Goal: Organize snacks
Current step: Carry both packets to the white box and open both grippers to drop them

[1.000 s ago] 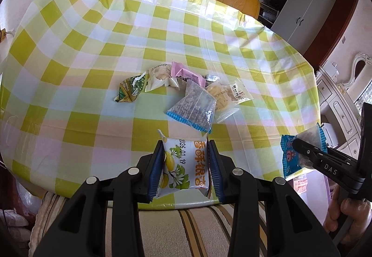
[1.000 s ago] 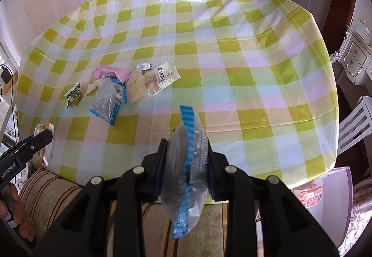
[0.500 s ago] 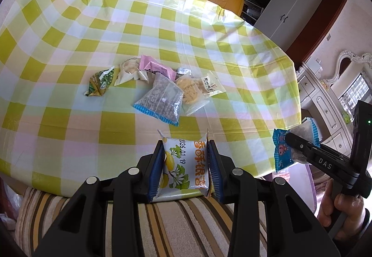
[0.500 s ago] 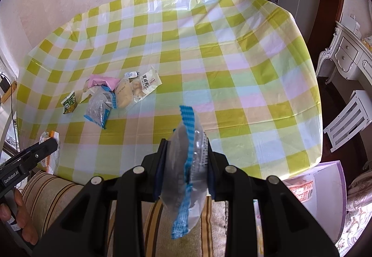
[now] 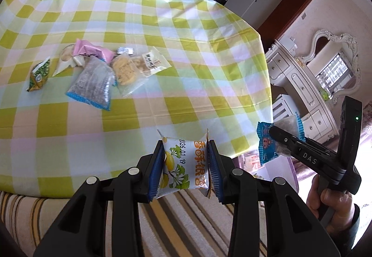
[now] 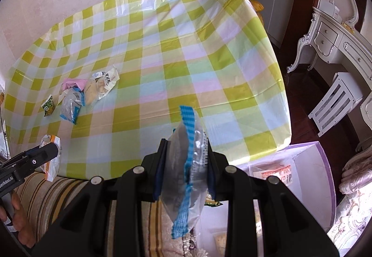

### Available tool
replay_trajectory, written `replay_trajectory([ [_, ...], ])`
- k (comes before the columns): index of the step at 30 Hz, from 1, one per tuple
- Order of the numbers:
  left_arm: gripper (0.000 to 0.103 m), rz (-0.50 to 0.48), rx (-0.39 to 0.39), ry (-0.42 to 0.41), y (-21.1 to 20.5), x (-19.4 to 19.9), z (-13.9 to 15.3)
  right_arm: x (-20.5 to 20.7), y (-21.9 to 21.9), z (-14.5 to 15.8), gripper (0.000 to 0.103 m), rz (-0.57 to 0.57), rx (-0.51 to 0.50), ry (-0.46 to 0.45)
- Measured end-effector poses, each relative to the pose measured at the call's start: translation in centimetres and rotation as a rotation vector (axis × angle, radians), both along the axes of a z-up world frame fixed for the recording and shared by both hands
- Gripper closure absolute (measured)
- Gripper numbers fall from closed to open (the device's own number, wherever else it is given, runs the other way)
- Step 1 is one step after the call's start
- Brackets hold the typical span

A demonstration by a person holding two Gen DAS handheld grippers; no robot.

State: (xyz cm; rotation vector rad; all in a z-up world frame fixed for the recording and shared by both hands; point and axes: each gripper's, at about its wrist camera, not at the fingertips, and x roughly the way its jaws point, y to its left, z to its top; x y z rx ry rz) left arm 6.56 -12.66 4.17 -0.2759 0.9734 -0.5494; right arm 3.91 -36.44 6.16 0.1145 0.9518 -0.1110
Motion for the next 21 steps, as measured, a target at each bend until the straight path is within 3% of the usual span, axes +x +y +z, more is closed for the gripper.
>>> replay_trajectory([
  [14,0.067,-0.385,0.038,0.085,-15.9,-1.3,-2.0,-4.2,-10.2,-4.1,0.073,-0.236,-0.049,0.098],
  [21,0.067,-0.497,0.078,0.132,-20.7,-2.0,-3.4,-5.9,-14.1,-7.1,0.073,-0.344,-0.066,0.171],
])
